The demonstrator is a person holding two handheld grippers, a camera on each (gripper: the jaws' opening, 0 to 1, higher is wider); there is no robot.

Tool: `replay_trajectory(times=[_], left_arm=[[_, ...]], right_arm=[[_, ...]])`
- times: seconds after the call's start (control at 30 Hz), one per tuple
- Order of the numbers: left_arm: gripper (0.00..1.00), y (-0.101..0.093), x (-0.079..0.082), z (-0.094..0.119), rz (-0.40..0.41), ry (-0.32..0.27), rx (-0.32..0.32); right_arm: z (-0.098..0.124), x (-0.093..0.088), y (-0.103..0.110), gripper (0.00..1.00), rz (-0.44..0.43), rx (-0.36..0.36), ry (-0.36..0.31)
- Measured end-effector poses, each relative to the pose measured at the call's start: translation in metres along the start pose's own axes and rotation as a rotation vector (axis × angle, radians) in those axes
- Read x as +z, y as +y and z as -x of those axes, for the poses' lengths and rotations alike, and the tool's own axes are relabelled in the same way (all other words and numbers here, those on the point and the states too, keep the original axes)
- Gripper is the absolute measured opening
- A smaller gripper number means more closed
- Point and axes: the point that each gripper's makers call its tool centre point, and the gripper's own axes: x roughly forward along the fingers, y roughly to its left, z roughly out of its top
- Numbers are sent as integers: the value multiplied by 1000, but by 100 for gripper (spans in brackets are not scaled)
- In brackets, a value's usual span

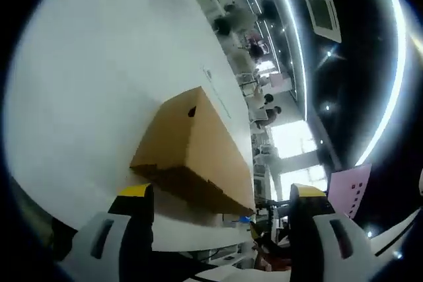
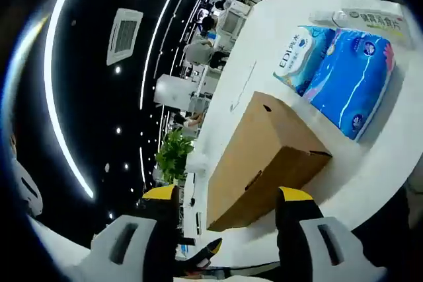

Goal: Operate the shoe box by opening the lid, removing the specified soft item, and placing it in the target area until the item is outside and the box remains undamaged.

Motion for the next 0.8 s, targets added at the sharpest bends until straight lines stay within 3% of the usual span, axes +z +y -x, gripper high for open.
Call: replay_trajectory(times=[0.1, 0.17, 0.27, 0.3, 0.33, 0.4, 0.47, 0.53, 0.6, 0.67, 0.77, 0.8], left_arm=[[85, -7, 3, -1, 39, 3, -31], [81, -2, 4, -4, 130, -6, -37], [73, 13, 10, -7, 273, -51, -39], [73, 16, 12, -7, 318, -72, -37], [73, 16, 13, -6, 358, -83, -53], [71, 17, 11, -6, 353, -68, -52], [63, 12, 9, -9, 382, -47, -74], [55, 7, 4, -14, 369, -4, -88], [54, 6, 6, -19, 347, -7, -90], [55, 12, 8, -24, 332, -11, -81], [56, 19, 13, -26, 333, -31, -74], [55, 21, 15, -28, 295, -36, -75]], right_arm=[[1, 4, -4, 56, -10, -6, -20], [0, 4, -14, 56, -81, -18, -25], [0, -7, -11, 39, -253, 33, -1], [0, -4, -12, 34, -255, 47, -17], [1, -4, -20, 34, -222, 14, -35], [1, -7, -29, 38, -230, 2, -18], [1, 3, -37, 32, -296, -14, -90], [3, 7, -44, 32, -305, -16, -95], [1, 13, -48, 32, -280, -20, -122], [-4, 13, -53, 34, -262, -31, -97], [-9, 17, -62, 39, -274, -36, -114], [-11, 19, -65, 39, -272, -40, -116]])
